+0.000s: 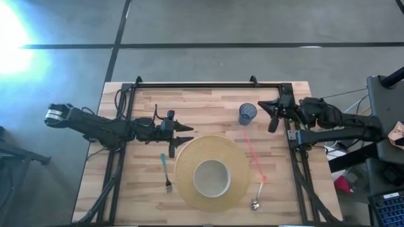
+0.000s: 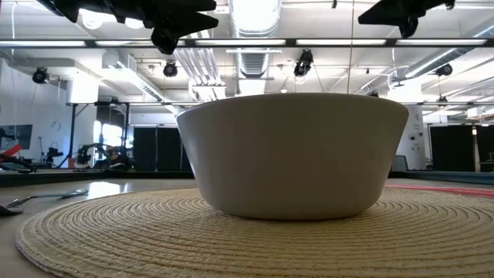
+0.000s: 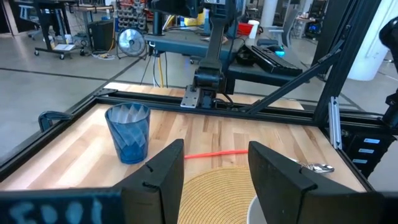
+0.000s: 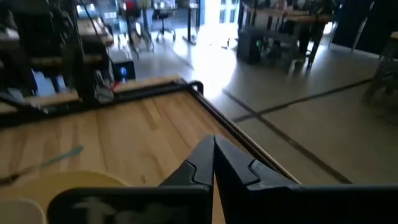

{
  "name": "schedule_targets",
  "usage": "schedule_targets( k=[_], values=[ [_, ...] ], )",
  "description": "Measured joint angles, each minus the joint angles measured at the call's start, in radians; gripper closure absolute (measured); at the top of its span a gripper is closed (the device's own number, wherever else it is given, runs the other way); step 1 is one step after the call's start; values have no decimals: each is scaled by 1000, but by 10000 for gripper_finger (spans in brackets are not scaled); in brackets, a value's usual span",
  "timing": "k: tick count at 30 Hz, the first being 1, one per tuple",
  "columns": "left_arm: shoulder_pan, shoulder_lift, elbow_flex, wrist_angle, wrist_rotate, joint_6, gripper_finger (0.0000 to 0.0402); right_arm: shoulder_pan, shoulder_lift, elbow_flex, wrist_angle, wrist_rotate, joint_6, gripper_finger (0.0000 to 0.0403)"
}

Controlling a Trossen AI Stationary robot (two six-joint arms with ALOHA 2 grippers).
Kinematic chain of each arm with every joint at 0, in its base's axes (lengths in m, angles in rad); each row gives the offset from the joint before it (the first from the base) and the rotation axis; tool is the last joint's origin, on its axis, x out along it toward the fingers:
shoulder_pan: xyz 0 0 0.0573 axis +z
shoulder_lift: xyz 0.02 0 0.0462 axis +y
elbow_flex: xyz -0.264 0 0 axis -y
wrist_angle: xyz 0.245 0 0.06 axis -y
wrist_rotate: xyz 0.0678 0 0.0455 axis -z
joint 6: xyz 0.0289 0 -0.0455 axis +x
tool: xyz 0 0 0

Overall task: Pick & Place Utensil
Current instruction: Put the blue cup on the top right of the brown mat

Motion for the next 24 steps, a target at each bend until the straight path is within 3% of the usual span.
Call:
schedule_targets(
  k=[11, 16, 24],
  values=[
    [0, 0, 0, 1, 0, 1, 232, 0, 196, 187, -206, 14, -24, 394],
    [0, 0, 0, 1, 0, 1, 232, -5, 303, 287, -376, 29, 11, 393],
    [0, 0, 0, 1, 0, 2, 232, -48, 502, 462, -656, 32, 81, 332]
  ],
)
